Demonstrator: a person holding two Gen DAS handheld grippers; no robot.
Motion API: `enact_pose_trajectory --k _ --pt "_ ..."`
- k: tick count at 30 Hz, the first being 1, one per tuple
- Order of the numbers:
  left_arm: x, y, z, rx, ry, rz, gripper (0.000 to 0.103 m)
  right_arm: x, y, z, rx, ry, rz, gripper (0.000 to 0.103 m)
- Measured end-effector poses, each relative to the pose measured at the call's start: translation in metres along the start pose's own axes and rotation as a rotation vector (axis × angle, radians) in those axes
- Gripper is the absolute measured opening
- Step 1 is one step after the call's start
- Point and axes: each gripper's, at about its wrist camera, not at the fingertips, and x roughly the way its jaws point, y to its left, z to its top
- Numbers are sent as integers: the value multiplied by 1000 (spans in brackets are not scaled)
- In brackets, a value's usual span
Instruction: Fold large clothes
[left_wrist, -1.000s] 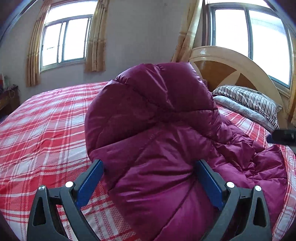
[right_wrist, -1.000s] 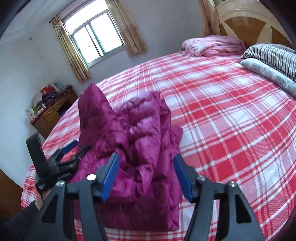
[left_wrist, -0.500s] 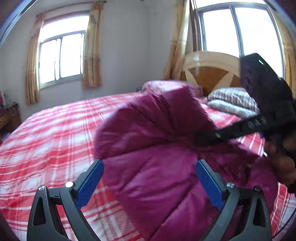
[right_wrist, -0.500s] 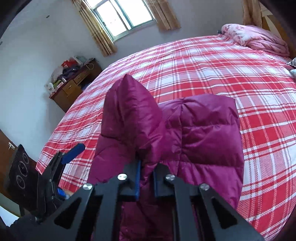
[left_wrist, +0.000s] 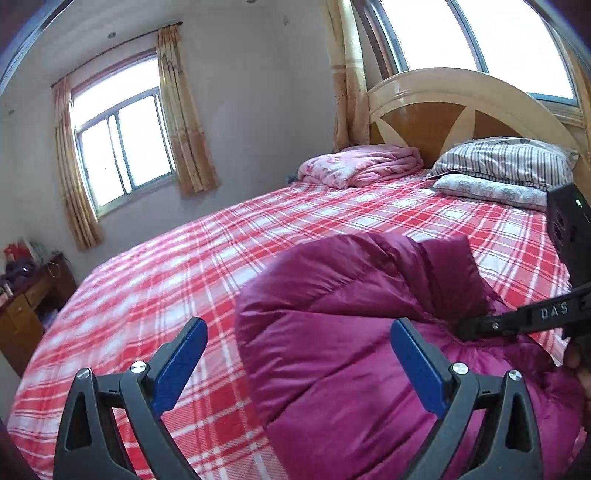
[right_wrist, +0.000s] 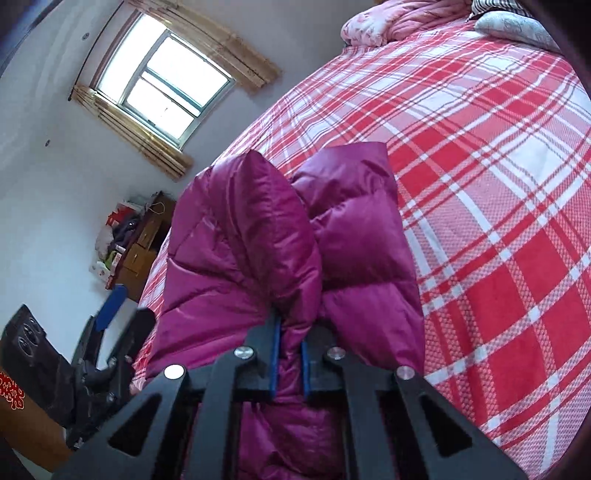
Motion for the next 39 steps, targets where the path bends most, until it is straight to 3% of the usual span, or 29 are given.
enact_pose_trajectory --k 3,6,7,9,11,13,16,17,20,23,25,27,39 --pt "14 -1 18 -15 21 21 99 -6 -16 -1 55 -14 -2 10" --pt "51 -25 21 66 159 -21 99 -10 -19 -2 61 -17 -15 12" --pt "61 -35 18 114 195 0 99 -18 -14 -1 45 -39 -62 21" --pt "63 -51 7 186 173 26 100 -47 2 2 8 -139 -194 40" --pt "57 -50 2 188 156 29 100 -79 28 8 -81 -290 -314 42" --pt "55 -44 7 167 165 25 99 -97 57 15 -165 -382 -315 42" --pt "43 -36 25 120 108 44 99 -82 90 32 -271 -341 -169 42" --pt "40 -36 33 97 94 54 100 -73 93 34 -286 -334 -166 42" --pt "44 -28 49 -3 102 54 100 -30 80 41 -263 -228 -228 42" --pt "77 -35 37 9 205 90 100 -19 50 28 -204 -188 -276 42" --pt "97 -37 20 -1 264 96 100 -19 37 20 -179 -179 -261 41" --pt "99 -31 11 -50 267 70 100 -17 28 17 -168 -168 -261 40" --pt "110 -38 -7 -48 288 80 102 0 22 13 -160 -132 -284 40"
